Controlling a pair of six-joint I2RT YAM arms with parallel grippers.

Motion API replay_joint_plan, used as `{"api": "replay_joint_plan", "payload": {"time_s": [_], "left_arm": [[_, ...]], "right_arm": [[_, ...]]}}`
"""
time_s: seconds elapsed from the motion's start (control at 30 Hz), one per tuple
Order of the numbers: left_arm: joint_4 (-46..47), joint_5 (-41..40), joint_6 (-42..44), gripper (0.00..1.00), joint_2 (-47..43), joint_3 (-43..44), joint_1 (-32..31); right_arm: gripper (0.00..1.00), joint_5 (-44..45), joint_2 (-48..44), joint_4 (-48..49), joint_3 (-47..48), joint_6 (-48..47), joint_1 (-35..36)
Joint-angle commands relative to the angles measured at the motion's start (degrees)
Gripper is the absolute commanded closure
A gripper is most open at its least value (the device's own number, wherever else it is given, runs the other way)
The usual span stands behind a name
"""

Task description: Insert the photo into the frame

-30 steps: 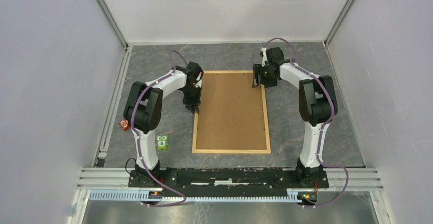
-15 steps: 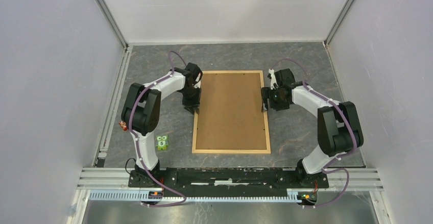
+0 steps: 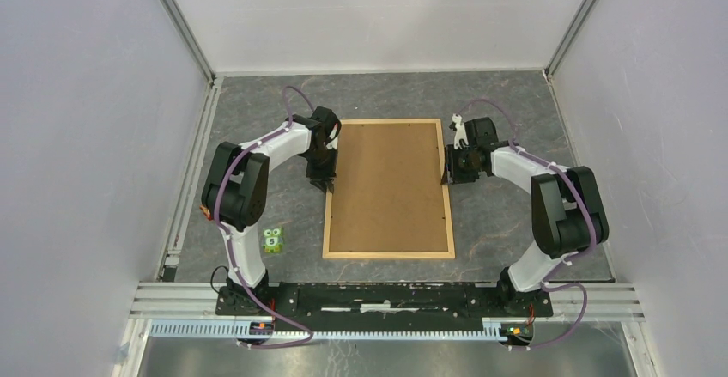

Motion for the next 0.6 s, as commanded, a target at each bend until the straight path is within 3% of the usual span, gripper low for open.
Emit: {"api": "replay_joint_plan", "payload": {"time_s": [0.0, 0.33, 0.57], "left_arm": [[0.02, -1.71, 3.52, 0.72, 1.21, -0.44, 0.13], [-0.03, -1.1, 3.46, 0.74, 1.37, -0.38, 0.12], [0.01, -0.61, 3.43, 0.75, 1.36, -0.39, 0.08]], "right_arm": [[0.63, -2.63, 1.69, 1.52, 0.72, 0.27, -0.08], [0.67, 3.25, 3.29, -1.84, 1.03, -0.39, -0.01], [0.7, 15.71, 6.0, -3.94, -1.34, 1.88, 3.29]]}}
